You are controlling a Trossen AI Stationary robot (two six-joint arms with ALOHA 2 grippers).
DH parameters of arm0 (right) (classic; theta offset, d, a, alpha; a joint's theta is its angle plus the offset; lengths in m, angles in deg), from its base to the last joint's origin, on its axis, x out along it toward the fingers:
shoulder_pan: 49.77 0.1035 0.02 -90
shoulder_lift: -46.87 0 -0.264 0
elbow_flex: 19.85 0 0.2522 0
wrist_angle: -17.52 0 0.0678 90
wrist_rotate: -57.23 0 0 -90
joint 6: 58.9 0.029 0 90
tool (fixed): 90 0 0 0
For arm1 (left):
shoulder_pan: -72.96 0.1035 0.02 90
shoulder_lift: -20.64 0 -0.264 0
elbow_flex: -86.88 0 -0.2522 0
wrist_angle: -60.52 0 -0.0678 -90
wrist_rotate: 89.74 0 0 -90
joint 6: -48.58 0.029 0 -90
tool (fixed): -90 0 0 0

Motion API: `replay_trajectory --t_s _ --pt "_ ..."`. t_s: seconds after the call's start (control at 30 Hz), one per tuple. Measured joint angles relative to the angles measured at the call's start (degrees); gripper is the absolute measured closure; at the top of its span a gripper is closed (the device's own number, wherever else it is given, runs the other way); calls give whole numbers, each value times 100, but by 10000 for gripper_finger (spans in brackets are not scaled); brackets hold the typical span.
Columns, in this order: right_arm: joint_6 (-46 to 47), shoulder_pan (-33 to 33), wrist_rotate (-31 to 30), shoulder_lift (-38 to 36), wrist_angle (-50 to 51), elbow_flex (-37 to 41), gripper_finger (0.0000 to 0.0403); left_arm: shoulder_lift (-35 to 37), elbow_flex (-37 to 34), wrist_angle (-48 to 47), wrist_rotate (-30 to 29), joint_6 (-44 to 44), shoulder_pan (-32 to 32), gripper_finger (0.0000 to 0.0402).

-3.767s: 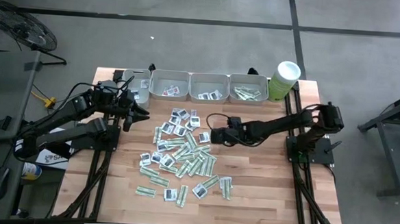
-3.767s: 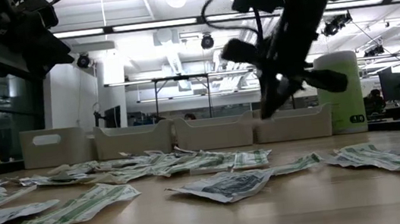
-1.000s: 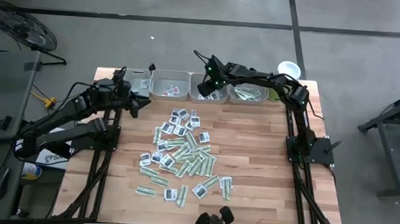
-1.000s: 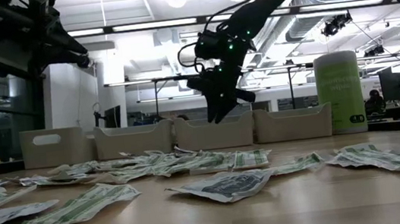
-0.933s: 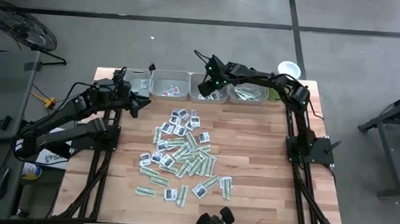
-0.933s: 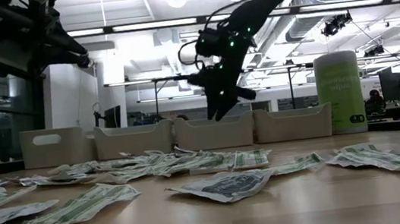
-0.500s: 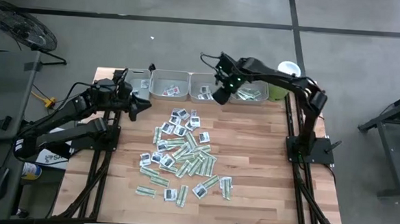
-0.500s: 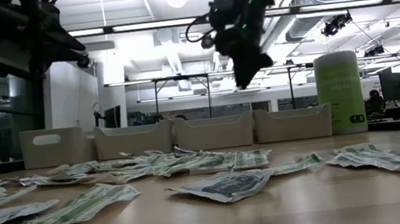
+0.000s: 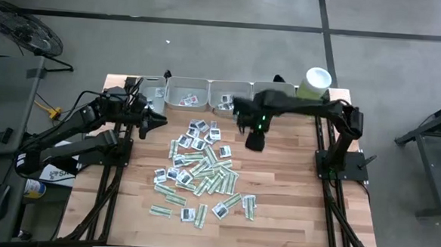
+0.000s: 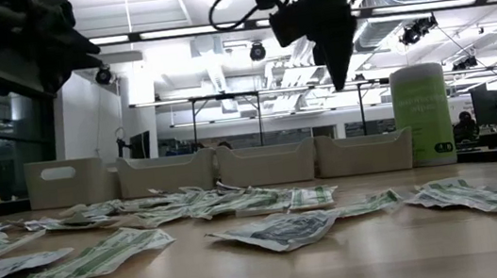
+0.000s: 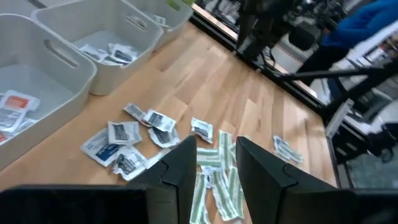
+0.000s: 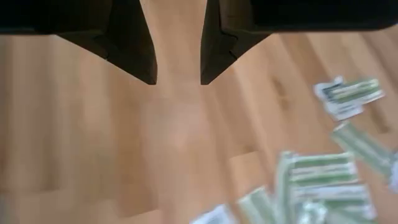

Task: Pick & Place First Aid Supplies
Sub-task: Put the green bandage into the right gray bin

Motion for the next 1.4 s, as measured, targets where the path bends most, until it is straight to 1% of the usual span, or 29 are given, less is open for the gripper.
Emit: replay_trajectory --t_s 0.17,0.37,0.53,0.63,0.77,0.9,1.1,1.2,1.4 --pt "555 737 351 0 -342 566 286 0 0 -99 224 205 0 289" --pt "1149 1538 640 2 -1137 1158 286 0 0 -258 413 341 0 289" --pt "1194 2053 741 2 -1988 1511 286 0 0 -391 452 455 0 289" --pt "1131 2326 876 2 -2667 1761 286 0 0 -445 460 457 0 289" --pt "1346 2609 1040 2 -3417 2131 286 0 0 -445 505 457 0 289" --pt "1629 2787 970 4 -3770 2401 286 0 0 -445 509 457 0 289" --pt "1656 2957 655 15 -4192 2595 286 0 0 -459 514 500 0 289" --pt "1681 3043 594 28 -4296 2686 286 0 0 -495 514 501 0 289" --pt "1780 3097 280 28 -4310 2726 286 0 0 -580 514 604 0 289"
